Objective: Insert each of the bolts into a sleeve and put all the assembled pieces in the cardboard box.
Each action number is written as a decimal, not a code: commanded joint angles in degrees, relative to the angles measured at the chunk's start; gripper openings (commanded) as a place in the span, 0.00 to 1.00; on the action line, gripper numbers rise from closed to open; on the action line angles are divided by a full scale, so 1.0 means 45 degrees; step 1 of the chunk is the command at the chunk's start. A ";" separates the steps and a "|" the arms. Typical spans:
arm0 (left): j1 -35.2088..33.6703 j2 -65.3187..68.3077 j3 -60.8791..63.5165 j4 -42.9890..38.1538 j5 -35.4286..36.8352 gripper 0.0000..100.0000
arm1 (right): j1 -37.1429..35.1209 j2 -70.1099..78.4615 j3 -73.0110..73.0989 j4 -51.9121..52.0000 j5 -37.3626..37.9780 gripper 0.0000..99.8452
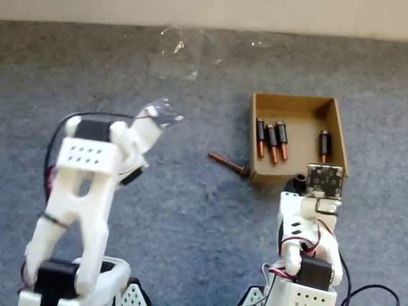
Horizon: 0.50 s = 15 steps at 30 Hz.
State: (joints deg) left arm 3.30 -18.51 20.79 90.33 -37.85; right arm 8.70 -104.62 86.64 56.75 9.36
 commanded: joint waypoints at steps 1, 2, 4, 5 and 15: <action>0.1416 0.1241 -0.1924 0.0508 -0.0137 0.01 | 0.0733 -0.0107 -0.0010 -0.0850 -0.0293 0.00; 0.1748 0.1690 -0.2354 0.0684 -0.0137 0.01 | 0.0830 -0.0107 -0.0010 -0.0850 -0.0293 0.00; 0.2393 0.2686 -0.3350 0.1114 -0.0156 0.01 | 0.1065 -0.0107 -0.0010 -0.0850 -0.0449 0.00; 0.2706 0.3233 -0.3917 0.1328 -0.0195 0.01 | 0.1221 -0.0107 -0.0010 -0.0850 -0.0684 0.00; 0.4327 0.7629 -0.8391 0.2266 -0.2637 0.01 | 0.2803 -0.0107 0.0596 -0.1006 -0.0996 0.00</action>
State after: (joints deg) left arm 20.26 14.20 -11.56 99.65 -47.52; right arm 19.78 -104.53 89.01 54.99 5.32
